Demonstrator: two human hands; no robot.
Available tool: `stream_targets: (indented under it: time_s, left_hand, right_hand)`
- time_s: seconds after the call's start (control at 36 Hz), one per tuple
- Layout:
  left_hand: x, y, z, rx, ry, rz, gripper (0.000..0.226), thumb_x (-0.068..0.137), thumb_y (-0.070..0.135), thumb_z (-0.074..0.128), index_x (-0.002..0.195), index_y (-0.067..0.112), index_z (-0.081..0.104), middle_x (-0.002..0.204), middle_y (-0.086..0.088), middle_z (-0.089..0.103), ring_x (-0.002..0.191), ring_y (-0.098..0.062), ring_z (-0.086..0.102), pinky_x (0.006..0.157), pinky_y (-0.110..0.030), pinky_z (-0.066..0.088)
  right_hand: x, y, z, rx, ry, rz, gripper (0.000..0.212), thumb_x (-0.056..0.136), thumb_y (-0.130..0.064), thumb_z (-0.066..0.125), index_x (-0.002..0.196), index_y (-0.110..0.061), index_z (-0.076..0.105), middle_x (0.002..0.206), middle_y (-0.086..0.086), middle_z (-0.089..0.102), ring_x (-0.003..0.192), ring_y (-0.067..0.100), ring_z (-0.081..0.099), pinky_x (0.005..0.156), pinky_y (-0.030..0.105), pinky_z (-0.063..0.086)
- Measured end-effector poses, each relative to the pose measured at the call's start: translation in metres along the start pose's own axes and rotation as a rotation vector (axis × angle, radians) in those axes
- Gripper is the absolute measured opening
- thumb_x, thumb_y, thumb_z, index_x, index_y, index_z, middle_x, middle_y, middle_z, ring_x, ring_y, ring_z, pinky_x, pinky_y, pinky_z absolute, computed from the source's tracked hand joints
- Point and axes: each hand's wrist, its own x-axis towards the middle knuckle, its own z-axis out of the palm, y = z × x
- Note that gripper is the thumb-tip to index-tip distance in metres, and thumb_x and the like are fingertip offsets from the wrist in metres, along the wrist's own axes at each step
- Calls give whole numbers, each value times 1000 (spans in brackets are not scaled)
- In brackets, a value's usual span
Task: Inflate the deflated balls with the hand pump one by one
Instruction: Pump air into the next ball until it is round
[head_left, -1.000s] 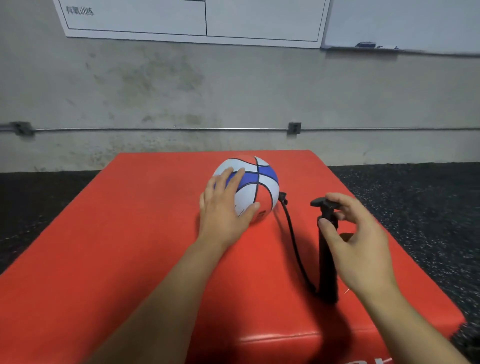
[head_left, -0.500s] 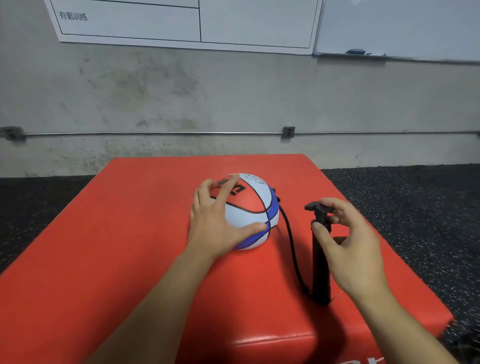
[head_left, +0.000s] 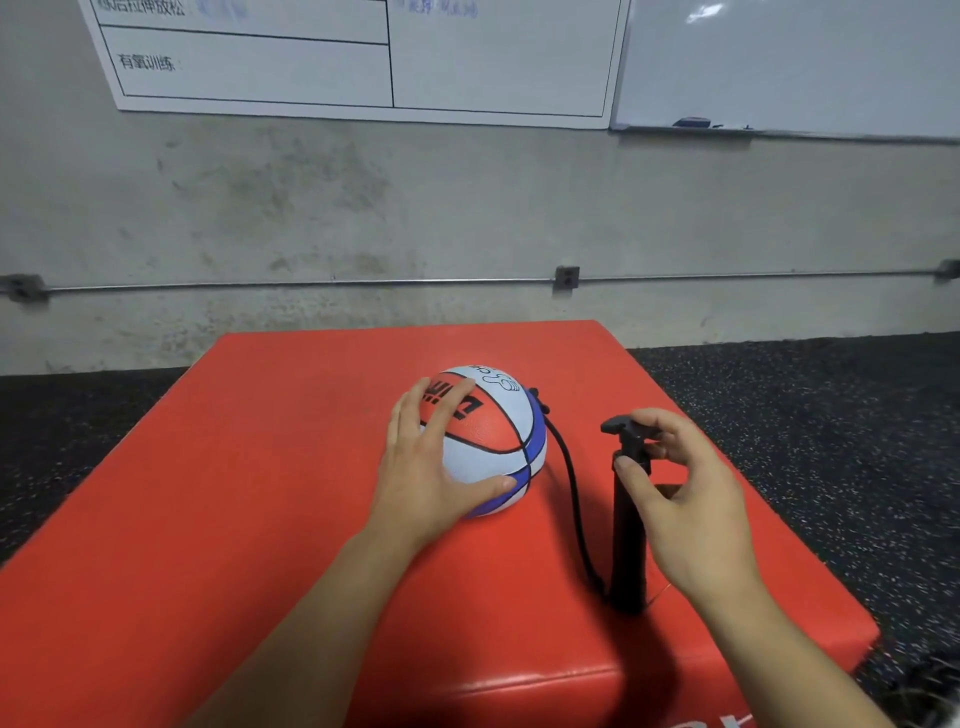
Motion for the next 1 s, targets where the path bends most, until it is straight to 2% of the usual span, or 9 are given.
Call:
stream_targets:
  time_s: [0.14,0.22,0.36,0.44,0.53,0.58,0.64,0.78,1.0]
  left_hand:
    - [-3,-1,0,-3,18,7,108,51,73,81,148,56,36,162,8,22,152,-23,23,121,-47,36]
    - [-7,-3,-2,1,11,35,105,52,72,82,146,54,38,157,8,24,148,-22,27,119,-41,37]
    - [-4,2,-19,-9,164,92,66,78,73,66,135,40,56,124,6,45,117,-17,43,105,-29,39]
    - [-5,7,-26,18,207,94,61,80,73,63,130,39,58,112,9,49,108,-13,43,100,-35,44]
    - [-10,12,-27,-6,167,20,82,70,80,67,143,50,49,129,6,42,124,-16,40,112,-41,40]
    - [-13,17,-29,-94,47,-70,103,59,85,71,152,63,31,158,4,25,150,-17,22,122,-40,27]
    - [-16,21,-30,-188,-89,-122,112,51,87,75,150,72,22,170,8,10,158,-11,9,127,-42,21]
    - [-20,18,-22,-159,-78,-40,104,54,83,80,148,59,41,149,16,38,143,-9,38,121,-43,37]
    - [-21,21,-18,-173,12,5,92,57,73,82,141,55,51,142,11,43,137,-13,43,117,-41,40]
  right_hand:
    - [1,1,-1,-1,2,-1,45,91,1,74,112,-38,65,113,-23,70,102,2,63,66,32,52]
    - [1,0,-2,5,-3,-6,46,91,1,74,112,-39,64,113,-23,70,102,1,63,66,32,52]
    - [-2,0,-8,14,-2,-22,48,91,1,73,112,-40,62,115,-18,71,104,5,63,66,31,52]
    - [-3,-3,-12,15,1,-23,49,90,2,74,110,-41,62,112,-22,70,103,3,63,66,26,51]
    - [-5,-5,-17,23,0,-28,48,90,4,74,109,-39,62,110,-24,70,101,3,63,65,26,50]
    - [-6,-6,-19,25,-3,-25,46,90,5,73,109,-36,62,110,-24,70,100,2,63,64,23,50]
    - [-8,-7,-21,27,-2,-23,46,89,5,73,109,-35,62,109,-26,70,99,1,63,62,19,48]
    - [-11,-10,-26,40,-11,-34,50,90,6,72,107,-40,60,114,-19,73,101,5,64,66,29,52]
    - [-15,-11,-33,20,-10,-33,51,90,5,73,106,-41,59,112,-22,72,102,4,64,68,31,52]
